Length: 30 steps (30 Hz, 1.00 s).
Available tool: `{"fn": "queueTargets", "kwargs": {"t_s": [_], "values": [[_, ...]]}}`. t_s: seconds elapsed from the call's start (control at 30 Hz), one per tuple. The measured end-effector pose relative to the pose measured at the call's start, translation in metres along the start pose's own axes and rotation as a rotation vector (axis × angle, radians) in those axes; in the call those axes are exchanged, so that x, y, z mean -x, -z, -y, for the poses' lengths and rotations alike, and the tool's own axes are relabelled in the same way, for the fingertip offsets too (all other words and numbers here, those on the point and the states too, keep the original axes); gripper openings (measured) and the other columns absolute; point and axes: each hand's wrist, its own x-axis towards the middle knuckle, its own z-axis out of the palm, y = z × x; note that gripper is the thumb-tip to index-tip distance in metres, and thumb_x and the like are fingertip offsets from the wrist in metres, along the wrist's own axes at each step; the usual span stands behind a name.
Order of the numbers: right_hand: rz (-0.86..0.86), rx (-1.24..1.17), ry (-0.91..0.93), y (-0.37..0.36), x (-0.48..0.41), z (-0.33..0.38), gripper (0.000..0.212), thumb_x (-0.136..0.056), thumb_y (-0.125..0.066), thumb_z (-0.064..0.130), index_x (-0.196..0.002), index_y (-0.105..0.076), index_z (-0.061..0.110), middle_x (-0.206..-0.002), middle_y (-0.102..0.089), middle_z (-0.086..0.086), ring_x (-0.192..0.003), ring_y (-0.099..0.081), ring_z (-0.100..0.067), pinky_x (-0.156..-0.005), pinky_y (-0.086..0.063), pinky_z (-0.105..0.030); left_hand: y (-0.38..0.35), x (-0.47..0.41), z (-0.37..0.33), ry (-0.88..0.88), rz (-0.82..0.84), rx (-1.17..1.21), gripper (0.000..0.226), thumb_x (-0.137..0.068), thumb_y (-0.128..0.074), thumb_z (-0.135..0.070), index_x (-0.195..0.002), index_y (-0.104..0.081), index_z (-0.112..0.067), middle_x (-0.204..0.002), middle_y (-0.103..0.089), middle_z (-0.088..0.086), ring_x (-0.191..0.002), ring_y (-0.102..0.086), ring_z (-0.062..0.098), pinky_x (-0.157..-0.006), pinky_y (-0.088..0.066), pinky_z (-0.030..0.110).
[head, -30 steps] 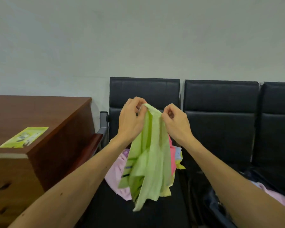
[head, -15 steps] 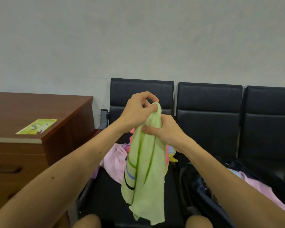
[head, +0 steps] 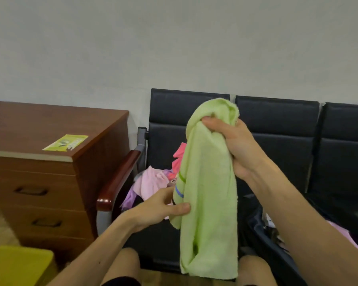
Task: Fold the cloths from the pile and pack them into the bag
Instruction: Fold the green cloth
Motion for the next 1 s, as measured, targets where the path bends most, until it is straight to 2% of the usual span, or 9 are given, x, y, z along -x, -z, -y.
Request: {"fn": "queueTargets", "kwargs": {"t_s": [0.07, 0.17, 0.3, 0.4, 0.47, 0.53, 0.73, 0.83, 1.0], "values": [[0.023, -0.046, 0.043, -0.004, 0.007, 0.007, 0.006, -0.089, -0.067, 0.014, -0.095, -0.068, 0.011, -0.078, -0.073, -0.002, -0.071, -0.072, -0.016, -0.061, -0.058, -0.03, -0.006, 0.005, 0.005, -0.002, -0.066, 0.095, 0.029, -0.09, -0.07, -0.023, -0.119, -0.066, -0.017, -0.12, -0.072, 0.002, -0.114, -0.067, 0.021, -0.09, -0.054, 0.027], [0.006, -0.115, 0.075, 0.002, 0.014, 0.008, 0.009, -0.082, -0.068, 0.017, -0.091, -0.068, 0.014, -0.08, -0.073, -0.003, -0.074, -0.072, -0.017, -0.066, -0.06, -0.033, -0.01, 0.006, 0.009, -0.02, -0.215, 0.212, 0.021, -0.093, -0.067, -0.029, -0.107, -0.075, -0.016, -0.118, -0.07, 0.019, -0.112, -0.065, 0.039, -0.097, -0.053, 0.05], [-0.11, -0.106, 0.015, 0.031, 0.033, -0.028, 0.021, -0.081, -0.073, 0.02, -0.101, -0.068, 0.016, -0.09, -0.077, -0.003, -0.085, -0.074, -0.02, -0.068, -0.061, -0.032, -0.002, 0.008, 0.003, -0.047, -0.548, 0.483, 0.028, -0.099, -0.056, -0.02, -0.12, -0.067, -0.006, -0.111, -0.073, 0.018, -0.095, -0.072, 0.024, -0.08, -0.059, 0.033], [0.077, 0.3, -0.184, 0.072, 0.06, -0.089, 0.052, -0.074, -0.084, 0.02, -0.122, -0.063, 0.023, -0.112, -0.074, 0.001, -0.105, -0.07, -0.018, -0.091, -0.058, -0.036, 0.004, 0.016, 0.01, -0.105, -0.651, 0.407, 0.02, -0.098, -0.058, -0.012, -0.115, -0.069, -0.011, -0.098, -0.076, 0.011, -0.086, -0.073, 0.019, -0.066, -0.058, 0.024], [0.316, 0.672, -0.457, 0.092, 0.082, -0.127, 0.101, -0.064, -0.09, 0.038, -0.148, -0.034, 0.029, -0.127, -0.062, 0.009, -0.119, -0.06, -0.009, -0.103, -0.05, -0.034, -0.004, 0.017, 0.024, -0.095, -0.661, 0.27, 0.019, -0.094, -0.059, -0.002, -0.105, -0.07, -0.012, -0.088, -0.076, 0.002, -0.082, -0.07, 0.018, -0.064, -0.054, 0.022], [0.336, 0.667, -0.554, 0.102, 0.098, -0.151, 0.128, -0.049, -0.09, 0.062, -0.152, -0.017, 0.039, -0.136, -0.051, 0.014, -0.131, -0.047, -0.006, -0.108, -0.042, -0.032, -0.018, 0.015, 0.039, -0.153, -0.555, 0.054, 0.021, -0.083, -0.064, 0.004, -0.092, -0.07, -0.014, -0.08, -0.071, -0.006, -0.078, -0.065, 0.011, -0.068, -0.051, 0.022], [0.201, 0.462, -0.213, 0.073, 0.115, -0.167, 0.089, -0.07, -0.089, 0.026, -0.143, -0.039, 0.037, -0.144, -0.05, 0.021, -0.138, -0.039, 0.002, -0.109, -0.04, -0.028, -0.053, 0.006, 0.085, -0.118, -0.103, -0.383, 0.029, -0.074, -0.078, -0.007, -0.086, -0.065, -0.03, -0.081, -0.07, -0.011, -0.072, -0.063, 0.004, -0.068, -0.049, 0.033], [0.203, 0.453, -0.252, 0.06, 0.115, -0.182, 0.081, -0.07, -0.089, 0.014, -0.137, -0.048, 0.031, -0.127, -0.065, 0.008, -0.12, -0.06, -0.007, -0.099, -0.05, -0.033, -0.059, 0.008, 0.088, -0.081, -0.097, -0.424, 0.029, -0.072, -0.082, -0.02, -0.086, -0.063, -0.036, -0.092, -0.074, -0.012, -0.085, -0.07, 0.004, -0.079, -0.057, 0.036], [0.172, 0.57, -0.352, 0.062, 0.118, -0.204, 0.043, -0.067, -0.09, 0.037, -0.101, -0.064, 0.031, -0.085, -0.074, -0.003, -0.078, -0.068, -0.018, -0.074, -0.054, -0.037, -0.051, 0.012, 0.091, 0.044, -0.251, -0.391, 0.046, -0.067, -0.08, -0.01, -0.089, -0.055, -0.042, -0.07, -0.068, -0.001, -0.062, -0.06, 0.007, -0.066, -0.051, 0.035]]}}
